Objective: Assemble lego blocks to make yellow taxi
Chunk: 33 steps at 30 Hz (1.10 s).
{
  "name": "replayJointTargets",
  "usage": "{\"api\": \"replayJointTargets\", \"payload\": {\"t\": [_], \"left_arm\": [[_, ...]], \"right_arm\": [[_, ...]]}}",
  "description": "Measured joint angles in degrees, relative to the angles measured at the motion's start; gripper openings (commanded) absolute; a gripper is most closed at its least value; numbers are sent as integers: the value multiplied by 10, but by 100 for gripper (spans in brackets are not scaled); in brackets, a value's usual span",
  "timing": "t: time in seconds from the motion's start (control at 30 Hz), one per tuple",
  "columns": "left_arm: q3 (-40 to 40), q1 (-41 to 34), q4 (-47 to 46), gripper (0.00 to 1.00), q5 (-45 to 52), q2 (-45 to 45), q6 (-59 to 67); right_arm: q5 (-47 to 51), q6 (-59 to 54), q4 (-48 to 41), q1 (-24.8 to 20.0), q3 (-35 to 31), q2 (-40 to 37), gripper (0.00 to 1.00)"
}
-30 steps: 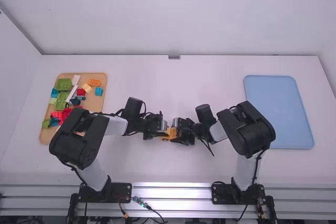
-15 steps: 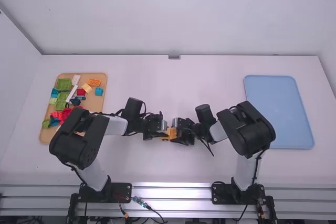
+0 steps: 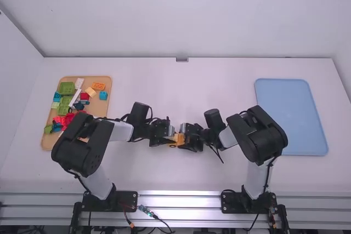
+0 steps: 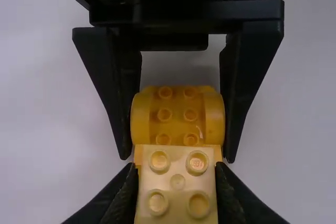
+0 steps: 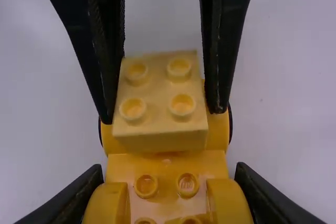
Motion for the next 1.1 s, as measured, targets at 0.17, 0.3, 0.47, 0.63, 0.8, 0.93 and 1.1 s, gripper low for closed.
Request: {"api": "replayJointTargets", "payload": {"t": [0.17, 0.3, 0.47, 0.63, 0.8, 0.93, 1.1], "left_arm": [[0, 0, 1, 52, 14, 0, 0], [0, 0, 13, 63, 26, 0, 1], [0, 0, 13, 63, 47, 0, 0], [0, 0, 18, 22, 65, -17, -20], [0, 0, 21, 2, 59, -41, -42], [0, 0, 7, 2, 33, -44, -61], [0, 0, -25, 2, -2, -44, -55]], "right_arm": [[0, 2, 0, 0, 0, 0, 56], [0, 3, -2, 0, 0, 0, 57], [0, 10, -1, 0, 0, 0, 58], [0, 14, -1, 0, 0, 0, 58], [0, 13, -1, 0, 0, 0, 58], [0, 13, -1, 0, 0, 0, 58], [0, 14, 0, 0, 0, 0, 58]]}}
